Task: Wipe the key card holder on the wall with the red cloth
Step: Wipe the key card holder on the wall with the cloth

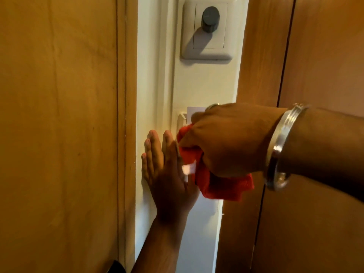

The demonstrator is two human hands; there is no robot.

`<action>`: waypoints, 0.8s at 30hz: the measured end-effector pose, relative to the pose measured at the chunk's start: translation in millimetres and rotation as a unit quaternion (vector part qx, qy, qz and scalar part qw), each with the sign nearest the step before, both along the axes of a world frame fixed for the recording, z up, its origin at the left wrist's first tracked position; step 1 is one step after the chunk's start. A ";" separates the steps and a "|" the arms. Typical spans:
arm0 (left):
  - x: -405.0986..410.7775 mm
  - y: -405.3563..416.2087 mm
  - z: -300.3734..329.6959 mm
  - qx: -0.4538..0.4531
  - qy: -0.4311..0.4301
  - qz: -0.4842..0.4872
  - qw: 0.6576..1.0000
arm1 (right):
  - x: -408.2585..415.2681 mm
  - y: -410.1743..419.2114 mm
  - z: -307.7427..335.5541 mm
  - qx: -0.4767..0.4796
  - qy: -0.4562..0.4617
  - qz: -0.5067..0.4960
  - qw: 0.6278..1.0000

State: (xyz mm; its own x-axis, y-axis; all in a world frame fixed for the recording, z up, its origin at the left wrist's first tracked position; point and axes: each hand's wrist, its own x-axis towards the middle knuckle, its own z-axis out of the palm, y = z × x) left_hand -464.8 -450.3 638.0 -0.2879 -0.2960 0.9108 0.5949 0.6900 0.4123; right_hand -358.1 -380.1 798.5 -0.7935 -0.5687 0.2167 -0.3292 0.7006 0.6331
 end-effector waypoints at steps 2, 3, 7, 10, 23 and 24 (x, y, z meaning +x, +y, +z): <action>1.3 -0.1 1.3 0.004 -0.004 -0.012 1.000 | -0.1 2.1 -3.4 0.011 -0.003 0.004 1.000; 1.5 0.1 1.5 0.008 -0.004 -0.019 1.000 | 0.5 2.6 -5.7 0.011 0.009 0.013 1.000; -1.4 -1.1 -1.9 -0.042 -0.018 0.030 0.998 | 2.9 13.6 -13.2 -0.022 -0.026 0.014 0.999; -3.4 -1.2 -2.8 0.000 -0.015 -0.020 1.000 | 7.1 32.4 -20.0 -0.057 0.017 0.025 0.998; -6.9 1.6 -5.2 0.013 -0.012 -0.013 1.000 | 19.1 79.9 -27.1 -0.121 -0.019 -0.001 0.992; -6.9 1.6 -5.0 0.013 -0.012 -0.013 1.000 | 19.8 83.4 -22.6 -0.140 -0.005 -0.007 0.990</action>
